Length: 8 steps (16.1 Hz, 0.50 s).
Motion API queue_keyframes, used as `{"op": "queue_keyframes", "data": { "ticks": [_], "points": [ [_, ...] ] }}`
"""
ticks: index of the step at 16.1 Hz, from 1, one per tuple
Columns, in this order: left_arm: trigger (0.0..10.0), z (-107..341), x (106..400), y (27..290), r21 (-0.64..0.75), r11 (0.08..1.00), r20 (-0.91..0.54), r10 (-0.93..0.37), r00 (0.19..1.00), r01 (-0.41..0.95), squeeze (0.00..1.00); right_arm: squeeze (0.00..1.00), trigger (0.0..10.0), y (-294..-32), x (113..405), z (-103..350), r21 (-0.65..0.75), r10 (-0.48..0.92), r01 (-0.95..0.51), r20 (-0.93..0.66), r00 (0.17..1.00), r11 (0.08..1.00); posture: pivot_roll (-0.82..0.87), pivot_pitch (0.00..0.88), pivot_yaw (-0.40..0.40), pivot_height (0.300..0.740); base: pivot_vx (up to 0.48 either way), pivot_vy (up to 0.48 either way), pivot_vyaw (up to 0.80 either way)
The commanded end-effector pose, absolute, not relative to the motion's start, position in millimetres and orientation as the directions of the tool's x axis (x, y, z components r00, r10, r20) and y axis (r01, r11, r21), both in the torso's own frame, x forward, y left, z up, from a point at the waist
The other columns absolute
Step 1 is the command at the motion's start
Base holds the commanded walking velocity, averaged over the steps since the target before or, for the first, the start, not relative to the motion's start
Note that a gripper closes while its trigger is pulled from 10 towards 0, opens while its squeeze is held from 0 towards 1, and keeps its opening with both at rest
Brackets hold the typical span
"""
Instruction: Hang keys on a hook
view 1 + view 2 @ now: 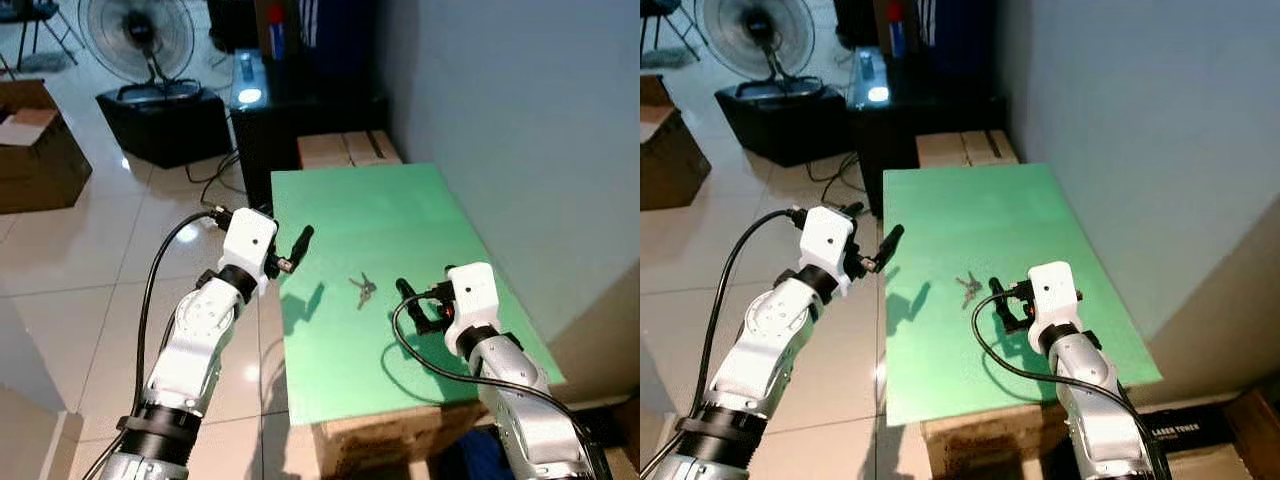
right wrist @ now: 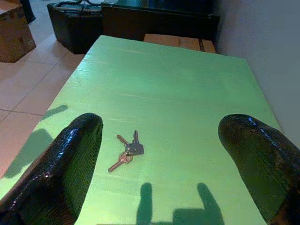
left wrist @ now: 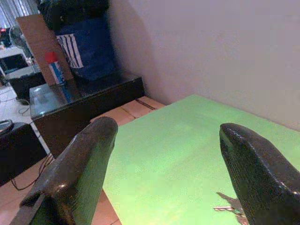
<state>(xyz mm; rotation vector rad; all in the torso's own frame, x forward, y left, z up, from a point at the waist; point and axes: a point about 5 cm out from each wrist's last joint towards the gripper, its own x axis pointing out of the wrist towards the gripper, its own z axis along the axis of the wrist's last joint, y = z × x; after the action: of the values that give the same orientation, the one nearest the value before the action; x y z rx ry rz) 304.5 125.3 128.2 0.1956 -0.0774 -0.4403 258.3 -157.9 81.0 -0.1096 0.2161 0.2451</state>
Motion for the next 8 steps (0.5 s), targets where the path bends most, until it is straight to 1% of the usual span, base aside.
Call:
{"op": "queue_keyframes", "data": {
  "ticks": [1,8],
  "points": [
    [10.0,128.6,305.6,124.7,0.219,0.88,0.026,-0.437,0.899,0.421,0.0,0.0,10.0,-159.7,258.6,82.6,-0.094,0.224,-0.249,-0.218,0.95,0.964,-0.13,0.0,0.029,0.74,0.0,0.0,0.0],
    [10.0,127.5,307.1,126.0,0.227,0.884,0.019,-0.424,0.905,0.409,0.0,0.0,10.0,-159.7,261.2,83.6,-0.101,0.226,-0.253,-0.223,0.948,0.962,-0.14,0.0,0.023,0.74,0.0,0.0,0.0]
  ]
}}
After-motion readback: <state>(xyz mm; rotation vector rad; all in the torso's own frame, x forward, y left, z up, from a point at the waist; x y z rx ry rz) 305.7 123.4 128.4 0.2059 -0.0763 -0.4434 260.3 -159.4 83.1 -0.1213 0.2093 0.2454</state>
